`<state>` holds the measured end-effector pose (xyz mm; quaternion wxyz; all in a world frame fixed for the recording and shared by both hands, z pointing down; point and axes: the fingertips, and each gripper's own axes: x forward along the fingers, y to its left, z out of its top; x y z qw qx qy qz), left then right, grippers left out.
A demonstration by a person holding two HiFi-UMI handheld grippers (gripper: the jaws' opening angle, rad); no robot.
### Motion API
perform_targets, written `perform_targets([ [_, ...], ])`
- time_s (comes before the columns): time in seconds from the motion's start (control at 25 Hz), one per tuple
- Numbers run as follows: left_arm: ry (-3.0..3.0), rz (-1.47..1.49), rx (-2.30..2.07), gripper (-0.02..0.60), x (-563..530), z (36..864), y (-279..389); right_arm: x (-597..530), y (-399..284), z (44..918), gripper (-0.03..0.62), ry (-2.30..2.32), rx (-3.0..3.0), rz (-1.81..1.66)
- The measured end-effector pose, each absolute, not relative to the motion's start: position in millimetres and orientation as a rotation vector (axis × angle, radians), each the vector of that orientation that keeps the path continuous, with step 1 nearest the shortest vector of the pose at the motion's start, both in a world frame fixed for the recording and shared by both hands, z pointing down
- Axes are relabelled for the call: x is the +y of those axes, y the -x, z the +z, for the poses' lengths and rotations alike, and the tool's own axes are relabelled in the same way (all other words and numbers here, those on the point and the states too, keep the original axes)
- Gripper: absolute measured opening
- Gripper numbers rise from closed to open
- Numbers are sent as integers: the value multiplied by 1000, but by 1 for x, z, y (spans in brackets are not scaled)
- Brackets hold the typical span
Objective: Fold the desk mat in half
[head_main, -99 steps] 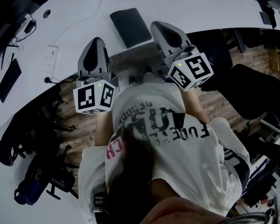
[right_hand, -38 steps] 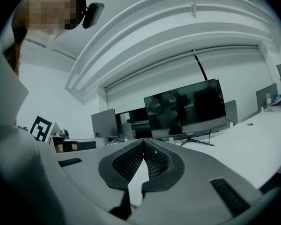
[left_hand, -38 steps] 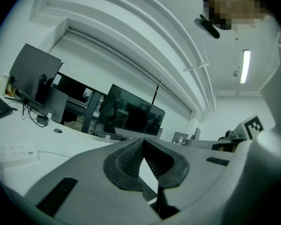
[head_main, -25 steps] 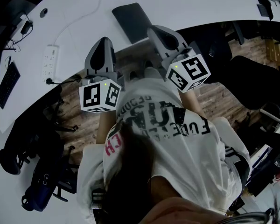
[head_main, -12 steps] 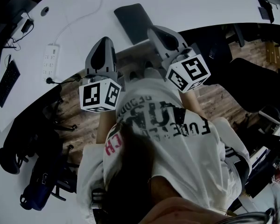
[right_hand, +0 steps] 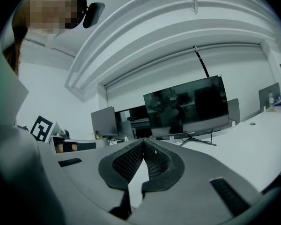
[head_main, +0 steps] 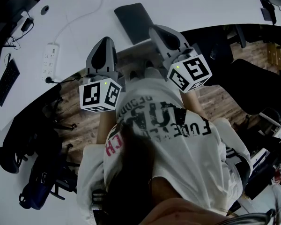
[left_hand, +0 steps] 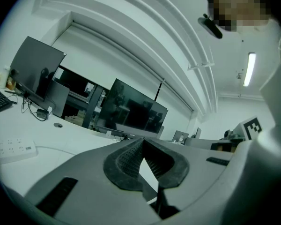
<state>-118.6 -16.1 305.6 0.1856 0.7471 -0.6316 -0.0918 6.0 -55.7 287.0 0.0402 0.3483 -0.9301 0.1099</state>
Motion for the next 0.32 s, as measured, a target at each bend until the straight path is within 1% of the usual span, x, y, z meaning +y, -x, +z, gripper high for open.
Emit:
perform_targets([
  [0.32, -2100, -241, -1774, 3, -22, 309, 107, -63, -22, 289, -2, -1083, -2844, 335],
])
